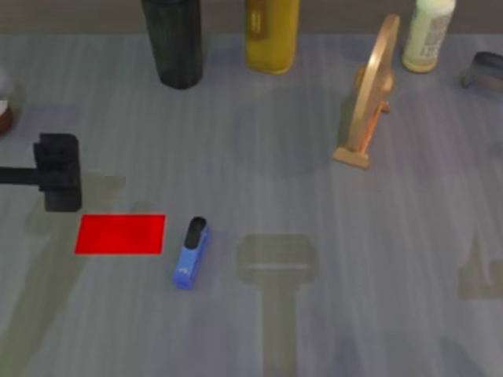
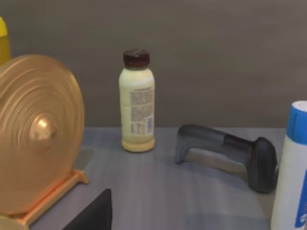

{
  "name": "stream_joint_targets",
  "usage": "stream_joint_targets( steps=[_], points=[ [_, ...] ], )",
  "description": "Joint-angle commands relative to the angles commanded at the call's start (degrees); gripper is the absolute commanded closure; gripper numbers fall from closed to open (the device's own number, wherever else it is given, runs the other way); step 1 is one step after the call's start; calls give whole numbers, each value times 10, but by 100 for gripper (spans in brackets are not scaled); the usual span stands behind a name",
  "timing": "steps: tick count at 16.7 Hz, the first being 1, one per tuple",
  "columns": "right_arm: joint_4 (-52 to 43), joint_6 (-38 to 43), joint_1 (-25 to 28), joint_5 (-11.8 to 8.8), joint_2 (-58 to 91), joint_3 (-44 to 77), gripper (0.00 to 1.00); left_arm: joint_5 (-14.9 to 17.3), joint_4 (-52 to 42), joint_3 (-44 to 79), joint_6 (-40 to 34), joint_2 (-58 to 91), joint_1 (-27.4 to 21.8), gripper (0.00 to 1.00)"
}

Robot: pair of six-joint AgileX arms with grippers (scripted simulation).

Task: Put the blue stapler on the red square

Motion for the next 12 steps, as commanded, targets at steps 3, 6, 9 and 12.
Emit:
stream_joint_targets(
  steps=[3, 6, 9, 12],
  points=[
    [0, 0, 0, 0, 0, 0, 0, -1, -110, 145, -23, 197, -44, 0],
    [0, 0, 0, 0, 0, 0, 0, -2, -212, 280, -44, 372, -86, 0],
    [0, 0, 0, 0, 0, 0, 0, -1, -296, 397, -63, 509, -122, 0],
    [0, 0, 0, 0, 0, 0, 0, 0, -354, 491, -78, 605, -149, 0]
  ],
)
